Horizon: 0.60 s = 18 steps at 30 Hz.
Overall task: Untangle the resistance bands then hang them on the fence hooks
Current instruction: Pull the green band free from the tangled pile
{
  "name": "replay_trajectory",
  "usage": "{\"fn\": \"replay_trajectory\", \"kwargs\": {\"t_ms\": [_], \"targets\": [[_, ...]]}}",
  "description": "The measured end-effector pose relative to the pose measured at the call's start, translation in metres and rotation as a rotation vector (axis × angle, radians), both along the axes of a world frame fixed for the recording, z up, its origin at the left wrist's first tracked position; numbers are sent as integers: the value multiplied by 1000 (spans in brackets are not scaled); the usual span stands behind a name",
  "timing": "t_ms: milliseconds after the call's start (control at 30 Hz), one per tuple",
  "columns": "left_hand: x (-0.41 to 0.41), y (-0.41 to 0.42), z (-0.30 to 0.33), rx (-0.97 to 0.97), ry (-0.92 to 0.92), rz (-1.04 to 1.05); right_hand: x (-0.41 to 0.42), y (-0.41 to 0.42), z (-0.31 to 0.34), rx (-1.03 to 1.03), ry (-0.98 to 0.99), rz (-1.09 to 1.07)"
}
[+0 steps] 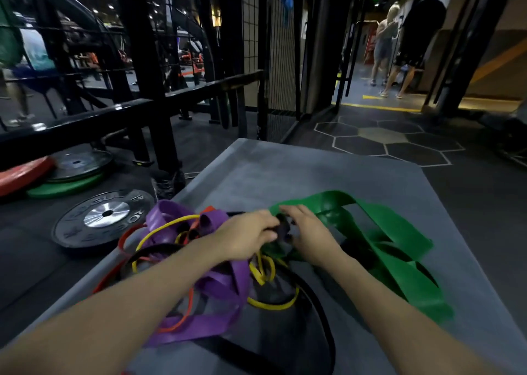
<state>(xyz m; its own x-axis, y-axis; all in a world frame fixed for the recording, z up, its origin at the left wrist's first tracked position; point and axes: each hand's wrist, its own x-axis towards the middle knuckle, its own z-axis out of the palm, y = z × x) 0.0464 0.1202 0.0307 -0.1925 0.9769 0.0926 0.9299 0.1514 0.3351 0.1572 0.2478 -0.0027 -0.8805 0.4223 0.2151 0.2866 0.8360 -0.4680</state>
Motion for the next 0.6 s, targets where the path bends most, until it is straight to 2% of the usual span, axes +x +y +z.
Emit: {"fn": "replay_trajectory", "kwargs": {"t_ms": [133,200,267,400,500,600], "targets": [[-8,-27,47,360,-328,-95,-7,-4,20,-109,141,-20],[-10,-40,58,472,-582,-89,-9,-6,34,-158,202,-42],[-11,-48,59,556,-728,-46,-8,-6,47,-176,283,-63],[-19,-57,53,637,-956,107,0,-7,84,102,271,-154],[-15,-59,62,620,-1097,98,5,-10,111,215,171,-186],[-12,-55,69,691,-1184,214,4,-15,130,398,40,-192]]}}
